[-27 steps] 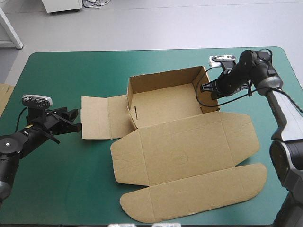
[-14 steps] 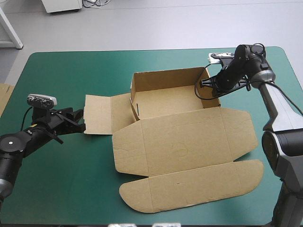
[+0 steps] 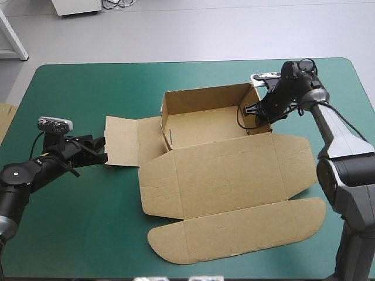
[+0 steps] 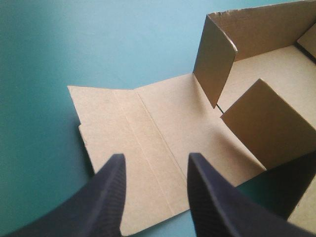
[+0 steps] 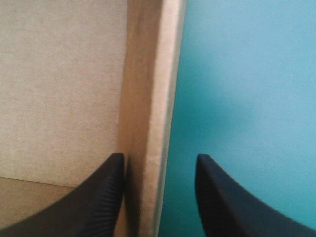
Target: Fold the box
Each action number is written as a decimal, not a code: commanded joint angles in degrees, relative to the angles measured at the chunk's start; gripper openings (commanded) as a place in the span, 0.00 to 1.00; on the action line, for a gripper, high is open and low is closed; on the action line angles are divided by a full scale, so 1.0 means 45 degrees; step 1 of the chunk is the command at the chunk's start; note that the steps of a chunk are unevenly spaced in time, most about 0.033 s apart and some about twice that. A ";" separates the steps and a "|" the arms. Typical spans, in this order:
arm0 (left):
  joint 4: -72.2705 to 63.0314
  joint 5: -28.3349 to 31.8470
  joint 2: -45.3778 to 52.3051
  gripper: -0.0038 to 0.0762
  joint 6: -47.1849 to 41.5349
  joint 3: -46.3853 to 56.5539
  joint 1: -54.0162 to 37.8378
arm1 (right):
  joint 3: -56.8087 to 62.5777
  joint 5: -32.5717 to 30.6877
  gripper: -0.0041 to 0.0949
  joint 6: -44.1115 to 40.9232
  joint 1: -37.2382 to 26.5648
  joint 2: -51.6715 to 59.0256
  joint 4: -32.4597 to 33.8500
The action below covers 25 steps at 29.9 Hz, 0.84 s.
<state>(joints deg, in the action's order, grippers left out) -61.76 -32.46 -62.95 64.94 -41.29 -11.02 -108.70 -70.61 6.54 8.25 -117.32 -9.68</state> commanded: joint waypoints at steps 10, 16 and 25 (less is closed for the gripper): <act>-0.0711 -0.0017 0.0206 0.41 0.0025 -0.0442 0.0048 | -0.0293 0.0994 0.54 0.0186 -0.0030 0.0544 -0.0130; -0.0711 -0.0071 0.0206 0.41 0.0025 -0.0442 0.0048 | -0.0293 0.1091 0.35 0.0492 -0.0010 0.0098 -0.0238; -0.0806 -0.0148 0.0206 0.41 0.0065 -0.0442 0.0253 | -0.0293 0.0599 0.26 0.0577 -0.0010 -0.0677 0.0077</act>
<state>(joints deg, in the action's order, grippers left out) -62.42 -33.40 -62.95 64.94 -41.29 -10.58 -108.97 -67.74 8.61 8.25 -121.61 -10.83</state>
